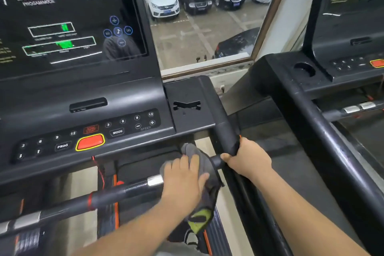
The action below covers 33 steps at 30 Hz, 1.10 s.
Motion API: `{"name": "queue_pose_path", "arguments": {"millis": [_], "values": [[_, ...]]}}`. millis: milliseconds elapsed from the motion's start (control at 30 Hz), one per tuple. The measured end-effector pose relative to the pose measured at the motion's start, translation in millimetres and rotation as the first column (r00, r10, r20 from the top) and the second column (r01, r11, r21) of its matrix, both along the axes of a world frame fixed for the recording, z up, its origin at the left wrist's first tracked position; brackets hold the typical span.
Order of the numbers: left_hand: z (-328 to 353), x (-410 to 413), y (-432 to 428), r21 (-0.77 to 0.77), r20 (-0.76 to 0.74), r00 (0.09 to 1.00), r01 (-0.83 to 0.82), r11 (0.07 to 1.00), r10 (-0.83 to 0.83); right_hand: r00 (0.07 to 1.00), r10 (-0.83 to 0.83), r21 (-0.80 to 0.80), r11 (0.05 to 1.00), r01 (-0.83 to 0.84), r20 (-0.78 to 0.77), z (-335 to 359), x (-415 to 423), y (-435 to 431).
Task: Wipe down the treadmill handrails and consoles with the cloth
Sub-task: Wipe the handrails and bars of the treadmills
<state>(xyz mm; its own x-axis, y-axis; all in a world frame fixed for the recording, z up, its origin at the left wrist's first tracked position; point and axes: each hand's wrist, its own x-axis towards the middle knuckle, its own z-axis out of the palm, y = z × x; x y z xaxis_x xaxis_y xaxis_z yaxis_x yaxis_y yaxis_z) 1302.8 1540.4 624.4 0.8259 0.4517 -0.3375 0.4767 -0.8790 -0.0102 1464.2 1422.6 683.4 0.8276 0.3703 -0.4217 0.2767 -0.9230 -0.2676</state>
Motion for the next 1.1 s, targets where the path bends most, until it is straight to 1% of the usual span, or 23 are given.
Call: {"name": "queue_pose_path", "arguments": {"millis": [67, 200, 233, 267, 333, 367, 400, 433, 467, 500, 567, 633, 733, 767, 800, 867, 900, 933, 967, 1000, 1033, 1067, 1100], "values": [[1, -6, -16, 0.084, 0.084, 0.993, 0.081, 0.993, -0.088, 1.0, -0.013, 0.008, 1.0, 0.014, -0.016, 0, 3, 2], [2, 25, 13, 0.023, 0.06, 0.978, 0.196, 0.98, -0.197, 0.999, -0.051, -0.014, 0.999, 0.051, -0.011, 2, 2, 11], [3, 33, 21, -0.069, 0.07, 0.975, 0.214, 0.974, -0.209, 0.998, -0.058, -0.026, 0.998, 0.058, -0.01, 2, 2, 13], [7, 42, 29, -0.227, 0.078, 0.981, 0.191, 0.955, -0.178, 0.998, -0.065, -0.037, 0.997, 0.064, -0.012, 3, 2, 15], [15, 61, 42, -0.593, -0.004, 1.0, 0.015, 0.805, -0.022, 0.997, -0.073, -0.05, 0.996, 0.072, -0.019, 5, 2, 17], [17, 70, 46, -0.669, -0.037, 0.999, -0.048, 0.742, 0.031, 0.997, -0.073, -0.052, 0.996, 0.072, -0.02, 6, 2, 17], [15, 76, 45, -0.666, -0.037, 0.999, -0.045, 0.744, 0.028, 0.997, -0.069, -0.052, 0.996, 0.068, -0.022, 5, 2, 16], [12, 78, 41, -0.586, -0.012, 1.0, -0.001, 0.81, -0.008, 0.998, -0.065, -0.05, 0.997, 0.063, -0.02, 5, 2, 15], [6, 72, 31, -0.411, 0.041, 0.999, 0.046, 0.911, -0.032, 0.998, -0.061, -0.047, 0.997, 0.06, -0.02, 4, 2, 15], [4, 60, 16, -0.244, 0.071, 0.997, 0.03, 0.969, -0.013, 0.998, -0.06, -0.044, 0.997, 0.059, -0.021, 4, 3, 14], [2, 26, -18, -0.116, -0.015, 0.997, 0.07, 0.991, -0.072, 0.997, -0.069, -0.038, 0.997, 0.068, -0.02, 4, 3, 13], [-2, 12, -29, -0.001, 0.074, 0.976, 0.206, 0.978, -0.206, 0.997, -0.082, -0.03, 0.996, 0.082, -0.012, 3, 4, 14], [-3, 40, -1, 0.027, 0.13, 0.952, 0.277, 0.96, -0.278, 0.995, -0.101, -0.011, 0.995, 0.101, 0.001, 2, 3, 16], [-1, 49, 10, -0.032, 0.16, 0.942, 0.302, 0.953, -0.294, 0.995, -0.103, -0.011, 0.995, 0.103, 0.001, 2, 3, 16], [0, 57, 21, -0.164, 0.155, 0.946, 0.309, 0.937, -0.285, 0.995, -0.105, -0.011, 0.994, 0.105, 0.0, 2, 2, 16], [10, 70, 39, -0.52, 0.037, 0.981, 0.182, 0.835, -0.191, 0.995, -0.103, -0.014, 0.995, 0.103, -0.004, 3, 2, 17], [12, 75, 45, -0.633, -0.009, 0.992, 0.089, 0.769, -0.122, 0.995, -0.098, -0.018, 0.995, 0.098, -0.004, 3, 2, 17], [14, 76, 46, -0.694, -0.025, 0.998, 0.025, 0.719, -0.059, 0.996, -0.089, -0.023, 0.996, 0.089, 0.001, 3, 2, 16], [13, 77, 44, -0.695, -0.015, 1.0, 0.002, 0.719, -0.017, 0.997, -0.079, -0.029, 0.996, 0.079, 0.007, 3, 1, 16], [13, 75, 38, -0.601, 0.02, 0.999, 0.043, 0.798, -0.039, 0.997, -0.071, -0.031, 0.997, 0.072, 0.012, 2, 0, 15], [8, 67, 26, -0.389, 0.09, 0.993, 0.11, 0.914, -0.081, 0.997, -0.07, -0.029, 0.997, 0.071, 0.015, 2, -1, 14], [3, 53, 12, -0.172, 0.146, 0.983, 0.134, 0.976, -0.109, 0.997, -0.069, -0.026, 0.997, 0.07, 0.015, 1, -2, 13], [1, 39, -3, -0.069, 0.108, 0.987, 0.13, 0.989, -0.122, 0.998, -0.067, -0.023, 0.997, 0.067, 0.014, 1, -2, 13]]}}
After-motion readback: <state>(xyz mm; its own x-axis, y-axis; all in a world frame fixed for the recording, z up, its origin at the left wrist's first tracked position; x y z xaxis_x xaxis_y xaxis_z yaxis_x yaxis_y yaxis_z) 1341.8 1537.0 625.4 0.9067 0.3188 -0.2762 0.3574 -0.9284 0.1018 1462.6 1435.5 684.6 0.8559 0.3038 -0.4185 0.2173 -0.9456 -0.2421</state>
